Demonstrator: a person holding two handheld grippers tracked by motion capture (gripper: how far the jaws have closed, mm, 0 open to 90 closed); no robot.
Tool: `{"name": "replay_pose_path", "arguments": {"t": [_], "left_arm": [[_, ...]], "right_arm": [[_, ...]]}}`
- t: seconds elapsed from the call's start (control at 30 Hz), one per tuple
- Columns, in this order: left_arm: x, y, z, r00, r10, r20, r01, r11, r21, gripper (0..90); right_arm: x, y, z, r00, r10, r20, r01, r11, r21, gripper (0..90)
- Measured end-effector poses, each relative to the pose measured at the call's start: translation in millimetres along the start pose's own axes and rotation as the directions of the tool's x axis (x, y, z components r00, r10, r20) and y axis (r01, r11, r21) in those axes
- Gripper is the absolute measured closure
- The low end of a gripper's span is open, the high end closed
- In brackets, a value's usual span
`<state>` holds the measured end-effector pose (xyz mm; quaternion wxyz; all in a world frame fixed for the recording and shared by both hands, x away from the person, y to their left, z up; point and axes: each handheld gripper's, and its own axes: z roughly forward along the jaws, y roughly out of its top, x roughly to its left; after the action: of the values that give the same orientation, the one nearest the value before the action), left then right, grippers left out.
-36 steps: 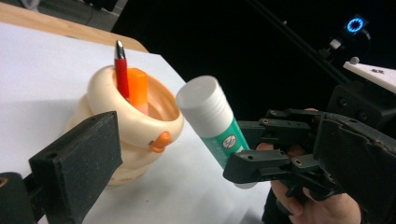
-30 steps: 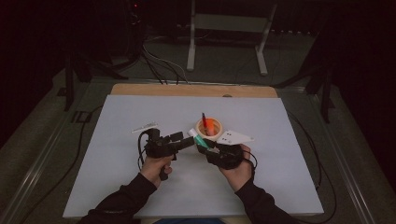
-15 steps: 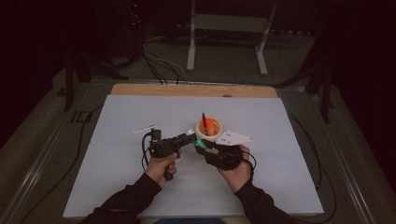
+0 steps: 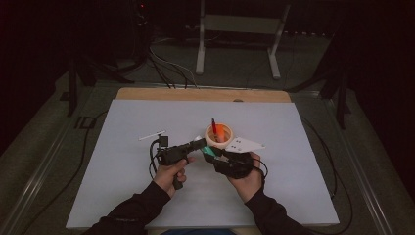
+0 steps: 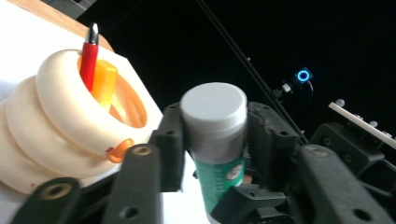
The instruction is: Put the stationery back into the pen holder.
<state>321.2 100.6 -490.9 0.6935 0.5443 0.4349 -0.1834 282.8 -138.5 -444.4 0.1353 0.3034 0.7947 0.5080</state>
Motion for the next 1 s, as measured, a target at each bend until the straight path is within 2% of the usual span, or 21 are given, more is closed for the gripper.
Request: {"name": "replay_pose_path", "arguments": {"t": [0.23, 0.4, 0.43, 0.47, 0.53, 0.67, 0.73, 0.8, 0.9, 0.93, 1.0], "left_arm": [[-0.4, -0.3, -1.1, 0.9999, 0.013, 0.000, -0.013, 0.9999, 0.007, 65.6], [-7.0, 1.8, -1.6, 0.9972, 0.073, -0.017, -0.073, 0.9972, 0.019, 66.2], [-7.0, 1.8, -1.6, 0.9972, 0.073, -0.017, -0.073, 0.9972, 0.019, 66.3], [-10.4, 3.3, -1.8, 0.9944, 0.102, -0.027, -0.101, 0.9945, 0.027, 66.3], [-13.7, 4.8, -1.8, 0.9909, 0.131, -0.034, -0.129, 0.9909, 0.037, 66.4], [-20.5, 10.9, -3.2, 0.9834, 0.177, -0.041, -0.175, 0.9838, 0.037, 66.4], [-24.8, 16.0, -4.4, 0.9751, 0.214, -0.059, -0.212, 0.9765, 0.041, 66.4], [-27.3, 21.0, -6.0, 0.9718, 0.227, -0.062, -0.225, 0.9735, 0.040, 66.4], [-31.7, 26.8, -6.6, 0.9592, 0.272, -0.078, -0.269, 0.9621, 0.046, 66.4], [-32.9, 28.6, -6.6, 0.9530, 0.291, -0.085, -0.287, 0.9565, 0.051, 66.4], [-33.7, 31.6, -6.3, 0.9498, 0.299, -0.091, -0.296, 0.9540, 0.051, 66.4]], "right_arm": [[-0.4, -1.0, 2.8, 0.9999, 0.003, -0.010, -0.003, 1.000, 0.018, 66.3], [0.6, -0.2, 3.2, 0.9999, 0.001, -0.014, -0.001, 1.000, 0.022, 66.2], [0.6, -0.2, 3.2, 0.9999, 0.001, -0.014, -0.001, 1.000, 0.022, 66.2], [1.1, 0.0, 3.0, 0.9999, -0.002, -0.012, 0.002, 1.000, 0.020, 66.1], [1.3, 1.4, 2.9, 0.9998, -0.008, -0.016, 0.008, 1.000, 0.020, 65.1], [-0.5, 1.5, 2.3, 0.9999, -0.003, -0.015, 0.003, 1.000, 0.019, 50.0], [-1.5, 1.0, 1.5, 1.0000, 0.000, -0.004, 0.000, 1.000, 0.017, 44.2], [-2.6, 0.9, -0.3, 1.0000, 0.006, -0.003, -0.006, 1.000, 0.007, 40.5], [-3.9, 1.0, -2.8, 0.9999, 0.012, 0.002, -0.012, 1.000, 0.000, 33.6], [-4.3, 1.0, -3.3, 0.9999, 0.016, 0.003, -0.016, 1.000, 0.000, 30.9], [-5.2, 0.0, -4.7, 0.9998, 0.022, 0.000, -0.022, 1.000, -0.004, 28.4]]}}
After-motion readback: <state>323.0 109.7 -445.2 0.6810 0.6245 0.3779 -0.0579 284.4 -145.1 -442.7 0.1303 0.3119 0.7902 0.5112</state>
